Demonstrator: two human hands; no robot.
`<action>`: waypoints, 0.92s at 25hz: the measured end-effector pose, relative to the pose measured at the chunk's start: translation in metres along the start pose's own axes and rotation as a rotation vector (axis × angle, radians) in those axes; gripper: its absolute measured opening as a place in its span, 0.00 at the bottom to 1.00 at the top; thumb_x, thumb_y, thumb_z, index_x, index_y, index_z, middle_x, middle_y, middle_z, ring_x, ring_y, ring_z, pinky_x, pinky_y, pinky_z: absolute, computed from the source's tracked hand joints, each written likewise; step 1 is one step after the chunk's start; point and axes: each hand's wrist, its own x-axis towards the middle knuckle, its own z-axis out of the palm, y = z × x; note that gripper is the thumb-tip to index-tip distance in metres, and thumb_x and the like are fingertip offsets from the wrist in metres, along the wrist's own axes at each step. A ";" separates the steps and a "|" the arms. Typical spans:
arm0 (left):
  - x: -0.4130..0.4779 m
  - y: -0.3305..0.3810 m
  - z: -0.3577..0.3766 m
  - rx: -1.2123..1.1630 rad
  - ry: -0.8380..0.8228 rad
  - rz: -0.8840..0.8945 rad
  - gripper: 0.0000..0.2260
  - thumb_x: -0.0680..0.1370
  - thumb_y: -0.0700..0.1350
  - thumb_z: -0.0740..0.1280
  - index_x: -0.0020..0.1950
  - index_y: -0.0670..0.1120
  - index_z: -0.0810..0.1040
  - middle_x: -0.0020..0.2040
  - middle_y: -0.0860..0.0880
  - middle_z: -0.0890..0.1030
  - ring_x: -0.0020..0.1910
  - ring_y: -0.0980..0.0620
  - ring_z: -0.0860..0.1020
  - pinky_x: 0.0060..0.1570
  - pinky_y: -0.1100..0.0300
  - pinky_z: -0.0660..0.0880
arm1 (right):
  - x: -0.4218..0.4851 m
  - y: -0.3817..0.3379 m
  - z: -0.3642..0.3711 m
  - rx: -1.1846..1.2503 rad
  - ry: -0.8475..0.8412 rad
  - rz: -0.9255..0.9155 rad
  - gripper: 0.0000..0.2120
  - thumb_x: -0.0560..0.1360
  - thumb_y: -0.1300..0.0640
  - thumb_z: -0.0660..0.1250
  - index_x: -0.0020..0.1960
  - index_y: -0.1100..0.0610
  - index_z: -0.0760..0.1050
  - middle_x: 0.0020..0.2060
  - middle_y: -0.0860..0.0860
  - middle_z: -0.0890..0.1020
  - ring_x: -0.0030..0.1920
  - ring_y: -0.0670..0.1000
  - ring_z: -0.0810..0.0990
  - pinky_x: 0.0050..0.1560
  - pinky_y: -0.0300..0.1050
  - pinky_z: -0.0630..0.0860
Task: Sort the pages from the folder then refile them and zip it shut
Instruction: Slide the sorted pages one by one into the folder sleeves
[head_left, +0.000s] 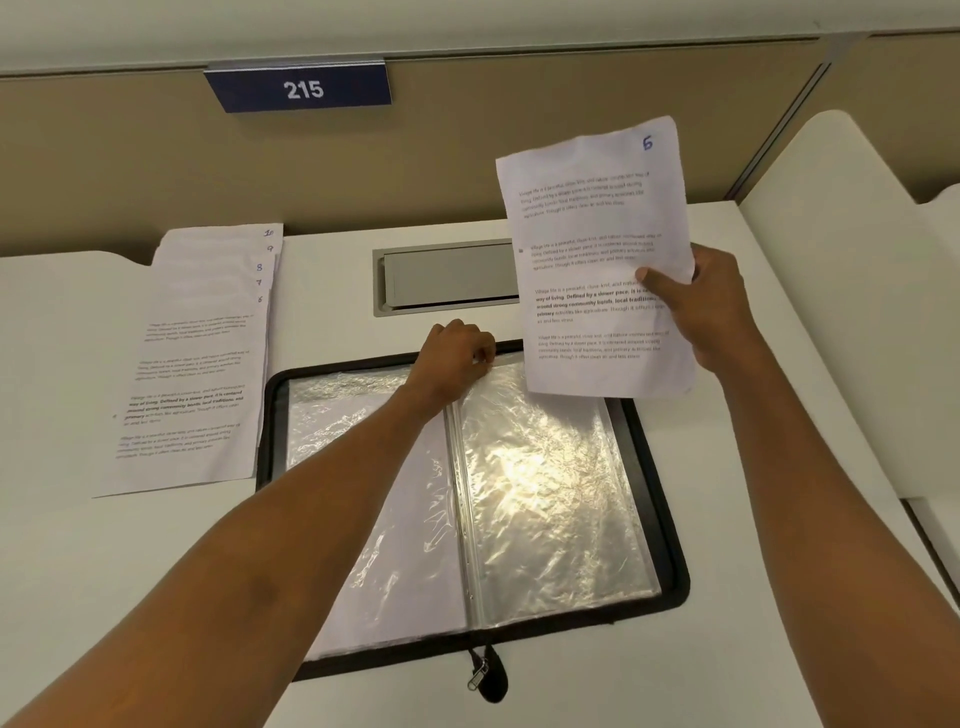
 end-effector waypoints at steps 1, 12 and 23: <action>0.001 0.000 0.001 0.019 0.006 0.016 0.03 0.77 0.42 0.73 0.47 0.50 0.83 0.44 0.52 0.83 0.48 0.49 0.75 0.49 0.55 0.61 | 0.006 -0.005 0.001 -0.020 0.000 -0.022 0.14 0.78 0.57 0.73 0.63 0.56 0.80 0.51 0.44 0.85 0.47 0.42 0.86 0.44 0.35 0.82; -0.028 -0.013 0.020 0.153 0.288 0.222 0.02 0.80 0.45 0.73 0.50 0.48 0.84 0.47 0.52 0.84 0.47 0.47 0.75 0.48 0.53 0.67 | 0.046 -0.046 0.039 -0.055 -0.063 -0.236 0.08 0.79 0.58 0.72 0.55 0.61 0.82 0.49 0.57 0.86 0.50 0.56 0.86 0.49 0.55 0.84; -0.034 -0.019 0.022 0.143 0.352 0.215 0.07 0.83 0.49 0.68 0.53 0.48 0.84 0.49 0.51 0.86 0.47 0.46 0.76 0.48 0.51 0.67 | 0.065 -0.047 0.104 -0.235 -0.278 -0.225 0.07 0.78 0.58 0.72 0.55 0.55 0.84 0.48 0.55 0.86 0.50 0.56 0.85 0.52 0.57 0.82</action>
